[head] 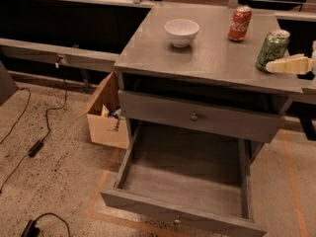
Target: Place green can into middle drawer
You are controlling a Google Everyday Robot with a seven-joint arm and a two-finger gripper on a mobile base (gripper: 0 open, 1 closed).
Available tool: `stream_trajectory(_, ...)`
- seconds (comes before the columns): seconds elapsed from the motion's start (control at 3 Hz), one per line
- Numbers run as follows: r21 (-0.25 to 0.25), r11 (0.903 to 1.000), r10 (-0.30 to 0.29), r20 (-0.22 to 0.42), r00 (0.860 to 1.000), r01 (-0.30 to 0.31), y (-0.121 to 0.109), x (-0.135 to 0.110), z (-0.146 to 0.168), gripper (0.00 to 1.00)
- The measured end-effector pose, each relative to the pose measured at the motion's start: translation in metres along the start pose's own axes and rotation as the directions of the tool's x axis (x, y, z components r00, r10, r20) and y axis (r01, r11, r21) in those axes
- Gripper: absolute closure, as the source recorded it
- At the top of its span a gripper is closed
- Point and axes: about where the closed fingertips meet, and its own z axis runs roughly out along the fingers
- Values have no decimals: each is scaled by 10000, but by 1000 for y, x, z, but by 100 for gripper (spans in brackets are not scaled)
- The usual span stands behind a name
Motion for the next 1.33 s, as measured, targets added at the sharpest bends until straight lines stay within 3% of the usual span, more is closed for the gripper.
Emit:
stream_trajectory(0.33,-465,9980,458,573,9973,-432,19,-3,19,0)
stream_trajectory(0.67,-729,9961,570,1026,9931,-496,30,-5,40,0)
stream_trajectory(1.0,-727,9973,228,1554,9876,-116,26,-11,61,2)
stream_trajectory(1.33,-716,9974,3,1727,9850,122,23,-13,67,25)
